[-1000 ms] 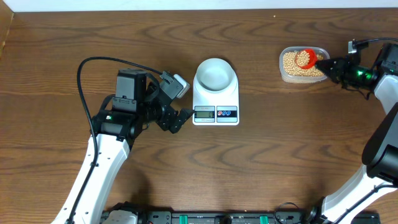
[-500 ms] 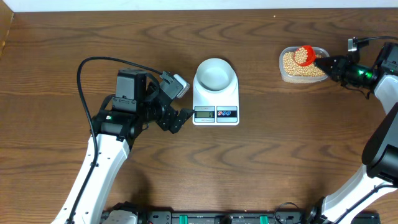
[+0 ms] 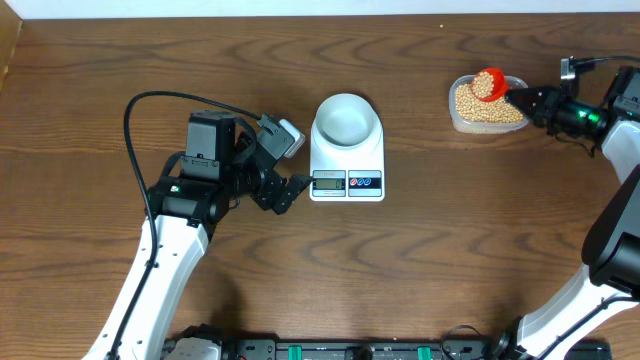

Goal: Scoop item into bowl and weigh 50g on scale
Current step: 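Carry the filled red scoop left over the grey bowl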

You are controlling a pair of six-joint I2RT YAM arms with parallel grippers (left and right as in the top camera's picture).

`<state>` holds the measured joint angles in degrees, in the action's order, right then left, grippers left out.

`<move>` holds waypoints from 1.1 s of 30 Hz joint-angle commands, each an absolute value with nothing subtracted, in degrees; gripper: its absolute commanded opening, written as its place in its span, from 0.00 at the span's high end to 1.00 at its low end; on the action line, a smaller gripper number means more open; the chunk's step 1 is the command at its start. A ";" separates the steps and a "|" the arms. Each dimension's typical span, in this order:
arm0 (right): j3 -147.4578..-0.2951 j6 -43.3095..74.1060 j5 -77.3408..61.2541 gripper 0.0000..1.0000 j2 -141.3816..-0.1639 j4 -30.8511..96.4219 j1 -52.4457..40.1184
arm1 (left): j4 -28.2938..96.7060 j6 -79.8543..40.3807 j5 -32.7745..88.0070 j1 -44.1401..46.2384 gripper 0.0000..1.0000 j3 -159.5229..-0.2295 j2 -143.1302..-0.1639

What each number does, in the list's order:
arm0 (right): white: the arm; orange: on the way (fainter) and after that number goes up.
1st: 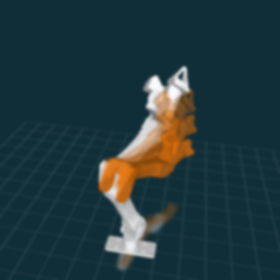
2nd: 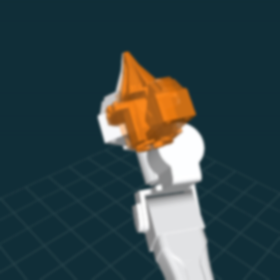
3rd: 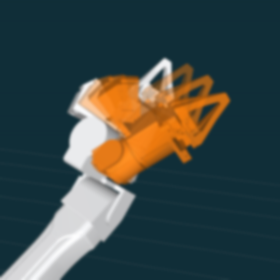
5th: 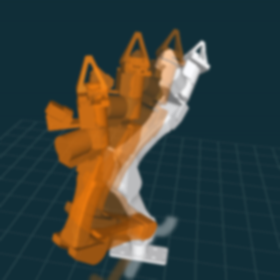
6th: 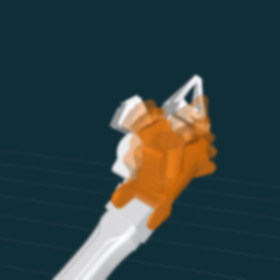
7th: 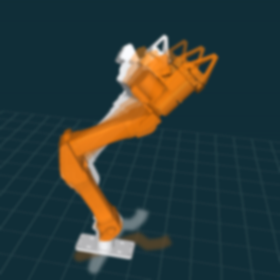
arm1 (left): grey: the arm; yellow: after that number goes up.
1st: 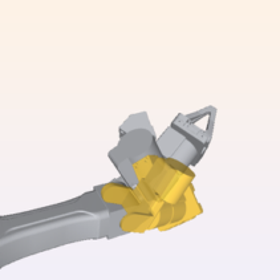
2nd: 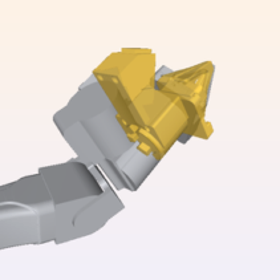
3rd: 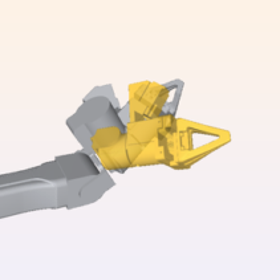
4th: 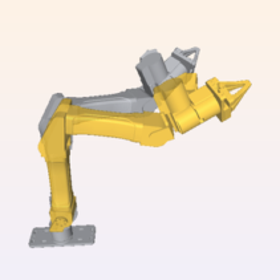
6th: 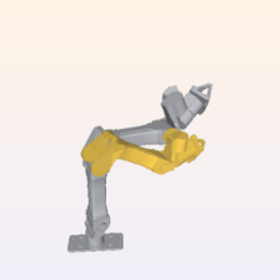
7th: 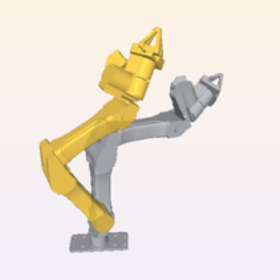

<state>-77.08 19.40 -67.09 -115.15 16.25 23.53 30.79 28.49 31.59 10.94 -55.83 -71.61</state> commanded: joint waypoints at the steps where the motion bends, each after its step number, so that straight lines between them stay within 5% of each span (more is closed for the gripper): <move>1: -76.82 22.83 -70.11 0.99 -116.16 14.57 22.09 | 30.79 28.21 31.90 10.81 0.11 -55.44 -71.07; 33: -76.82 33.54 -70.43 0.99 -116.14 5.10 3.84 | 30.79 28.21 31.92 10.81 0.11 -55.44 -71.07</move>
